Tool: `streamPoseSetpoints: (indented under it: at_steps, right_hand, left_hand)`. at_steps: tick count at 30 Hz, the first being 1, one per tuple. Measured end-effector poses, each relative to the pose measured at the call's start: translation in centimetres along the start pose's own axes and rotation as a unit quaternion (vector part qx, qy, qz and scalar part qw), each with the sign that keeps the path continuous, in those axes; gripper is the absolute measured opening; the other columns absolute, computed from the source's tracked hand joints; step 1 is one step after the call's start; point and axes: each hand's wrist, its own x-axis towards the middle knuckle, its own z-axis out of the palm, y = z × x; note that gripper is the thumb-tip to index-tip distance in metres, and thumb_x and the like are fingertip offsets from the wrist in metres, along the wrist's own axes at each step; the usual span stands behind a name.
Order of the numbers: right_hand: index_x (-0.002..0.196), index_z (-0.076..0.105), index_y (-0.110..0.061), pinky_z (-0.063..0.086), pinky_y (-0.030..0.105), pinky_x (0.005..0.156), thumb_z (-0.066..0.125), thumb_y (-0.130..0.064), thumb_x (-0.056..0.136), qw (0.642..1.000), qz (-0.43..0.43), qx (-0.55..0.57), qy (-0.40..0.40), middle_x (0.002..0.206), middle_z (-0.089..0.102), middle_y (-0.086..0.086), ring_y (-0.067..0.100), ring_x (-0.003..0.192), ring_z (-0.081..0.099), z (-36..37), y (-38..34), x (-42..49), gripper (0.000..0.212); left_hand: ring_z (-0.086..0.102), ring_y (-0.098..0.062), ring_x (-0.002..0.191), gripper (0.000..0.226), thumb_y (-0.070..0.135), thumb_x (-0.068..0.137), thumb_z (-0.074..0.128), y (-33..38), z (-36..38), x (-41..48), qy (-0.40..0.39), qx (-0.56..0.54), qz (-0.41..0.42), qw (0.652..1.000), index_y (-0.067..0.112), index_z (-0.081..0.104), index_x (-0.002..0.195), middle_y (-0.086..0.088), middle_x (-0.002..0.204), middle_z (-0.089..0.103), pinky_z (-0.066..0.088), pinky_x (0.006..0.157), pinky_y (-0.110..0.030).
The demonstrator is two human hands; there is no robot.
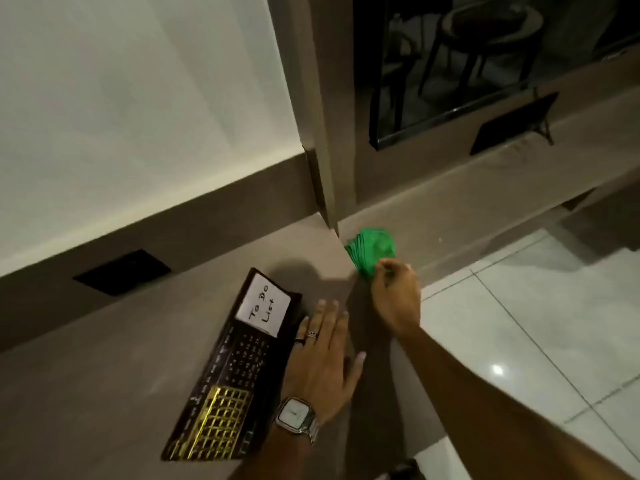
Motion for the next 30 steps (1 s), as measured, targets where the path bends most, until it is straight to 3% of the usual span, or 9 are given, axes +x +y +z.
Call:
streamPoseSetpoints:
  at_steps: [3, 6, 11, 16, 20, 24, 26, 30]
  right_hand:
    - [0.12, 0.058, -0.009, 0.04, 0.044, 0.096, 0.048, -0.037, 0.097, 0.996, 0.024, -0.083, -0.005, 0.117, 0.058, 0.023, 0.038, 0.112, 0.05, 1.3, 2.3, 4.4, 0.038]
    - [0.129, 0.052, -0.009, 0.039, 0.045, 0.1, 0.053, -0.046, 0.093, 0.995, 0.046, -0.083, -0.031, 0.125, 0.056, 0.022, 0.038, 0.119, 0.047, 2.2, 3.6, 7.4, 0.052]
    - [0.128, 0.047, -0.016, 0.041, 0.049, 0.093, 0.062, -0.054, 0.084, 0.992, 0.045, -0.12, -0.011, 0.126, 0.055, 0.017, 0.038, 0.119, 0.044, 4.6, 4.7, 9.0, 0.06]
    - [0.132, 0.042, -0.013, 0.046, 0.054, 0.095, 0.08, -0.039, 0.073, 0.991, 0.13, -0.023, -0.009, 0.128, 0.055, 0.015, 0.037, 0.119, 0.05, 5.5, 4.3, 10.0, 0.075]
    - [0.12, 0.058, -0.009, 0.053, 0.047, 0.088, 0.081, -0.033, 0.069, 0.981, 0.176, 0.078, -0.022, 0.119, 0.06, 0.016, 0.034, 0.105, 0.06, 5.4, 2.9, 9.6, 0.061]
    - [0.105, 0.067, -0.005, 0.053, 0.046, 0.085, 0.072, -0.024, 0.075, 0.995, 0.086, 0.059, -0.003, 0.104, 0.066, 0.019, 0.035, 0.098, 0.062, 4.3, 0.2, 7.5, 0.037]
    - [0.107, 0.064, -0.007, 0.051, 0.043, 0.088, 0.07, -0.02, 0.077, 0.998, 0.032, 0.058, 0.005, 0.107, 0.062, 0.017, 0.032, 0.1, 0.059, 3.5, -1.1, 6.0, 0.033]
    - [0.112, 0.05, -0.027, 0.047, 0.024, 0.075, 0.067, -0.02, 0.085, 0.989, -0.03, 0.145, 0.001, 0.101, 0.059, -0.008, 0.013, 0.096, 0.058, 1.4, -4.3, 1.3, 0.032]
  left_hand:
    - [0.018, -0.031, 0.148, 0.088, 0.075, 0.087, 0.024, -0.7, 2.9, 0.3, -0.045, -0.002, 0.009, 0.999, 0.013, 0.021, 0.15, -0.011, 0.16, 0.022, 0.027, 0.116, -0.054]
    - [0.002, -0.028, 0.151, 0.1, 0.083, 0.081, 0.02, -1.2, 5.2, -0.1, -0.058, -0.006, 0.01, 0.998, 0.015, 0.008, 0.153, -0.007, 0.164, 0.006, 0.013, 0.12, -0.052]
    - [-0.003, -0.026, 0.151, 0.102, 0.084, 0.08, 0.022, -1.6, 6.0, -0.1, -0.047, 0.002, 0.007, 0.999, 0.015, 0.008, 0.153, -0.006, 0.164, 0.002, 0.003, 0.12, -0.049]
    - [-0.004, -0.026, 0.151, 0.101, 0.083, 0.081, 0.023, -1.6, 6.2, -0.1, -0.04, -0.006, 0.007, 0.999, 0.014, 0.008, 0.153, -0.006, 0.164, 0.001, 0.003, 0.118, -0.048]
    - [-0.004, -0.027, 0.151, 0.102, 0.084, 0.081, 0.021, -1.6, 6.2, -0.1, -0.059, -0.001, 0.009, 0.998, 0.014, 0.006, 0.153, -0.006, 0.164, -0.001, 0.003, 0.118, -0.049]
    - [-0.007, -0.028, 0.15, 0.103, 0.085, 0.08, 0.018, -1.6, 5.3, -0.1, -0.081, -0.001, 0.013, 0.997, 0.014, 0.001, 0.153, -0.007, 0.163, -0.007, 0.004, 0.12, -0.053]
    - [-0.003, -0.03, 0.15, 0.105, 0.086, 0.079, 0.018, -1.5, 4.2, -0.2, -0.083, 0.005, 0.023, 0.996, 0.013, 0.001, 0.153, -0.007, 0.162, -0.008, 0.009, 0.121, -0.054]
    - [0.006, -0.031, 0.15, 0.105, 0.085, 0.08, 0.023, -1.2, 0.2, -0.7, -0.03, 0.004, 0.035, 0.999, 0.011, 0.009, 0.153, -0.011, 0.163, 0.004, 0.014, 0.118, -0.053]
